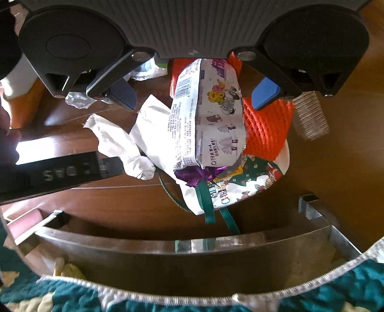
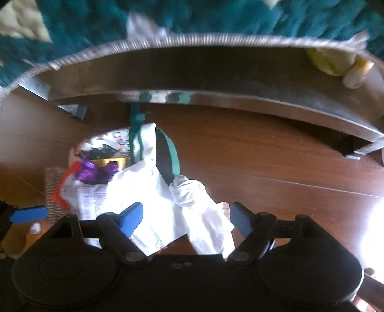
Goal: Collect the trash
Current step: 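Lower and grasp the purple-topped snack bag with left tool while right grasps white tissue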
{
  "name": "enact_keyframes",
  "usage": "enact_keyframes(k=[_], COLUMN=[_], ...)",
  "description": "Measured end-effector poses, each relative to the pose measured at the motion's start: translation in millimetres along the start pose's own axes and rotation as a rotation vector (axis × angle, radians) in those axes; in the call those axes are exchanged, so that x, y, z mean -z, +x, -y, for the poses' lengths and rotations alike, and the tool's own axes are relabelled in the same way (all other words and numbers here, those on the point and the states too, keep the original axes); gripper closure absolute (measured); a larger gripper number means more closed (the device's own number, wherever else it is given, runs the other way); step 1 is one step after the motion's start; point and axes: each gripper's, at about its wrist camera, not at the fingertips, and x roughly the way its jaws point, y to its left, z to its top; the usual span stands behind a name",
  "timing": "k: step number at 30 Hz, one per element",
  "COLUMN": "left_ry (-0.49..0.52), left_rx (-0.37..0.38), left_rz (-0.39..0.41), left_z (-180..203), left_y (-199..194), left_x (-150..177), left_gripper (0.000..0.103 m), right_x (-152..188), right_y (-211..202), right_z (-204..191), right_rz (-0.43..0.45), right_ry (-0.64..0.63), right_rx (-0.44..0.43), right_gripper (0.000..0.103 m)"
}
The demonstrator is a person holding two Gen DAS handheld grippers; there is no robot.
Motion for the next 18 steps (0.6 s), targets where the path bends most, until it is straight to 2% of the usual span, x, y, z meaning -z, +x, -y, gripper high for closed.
enact_keyframes(k=[8, 12, 14, 18], left_ry=[0.0, 0.011, 0.017, 0.025], left_rx=[-0.046, -0.07, -0.071, -0.078], left_rz=[-0.001, -0.004, -0.006, -0.004], left_z=[2, 1, 1, 1], left_y=[25, 34, 37, 40], left_x=[-9, -14, -14, -15], left_gripper=[0.002, 0.008, 0.02, 0.026], right_x=[-2, -3, -4, -8], right_y=[40, 54, 60, 69], right_z=[6, 4, 1, -1], right_rz=[0.001, 0.009, 0.015, 0.015], right_ry=[0.044, 0.056, 0.047, 0.049], right_rx=[0.009, -0.003, 0.005, 0.015], right_gripper=[0.026, 0.027, 0.027, 0.029])
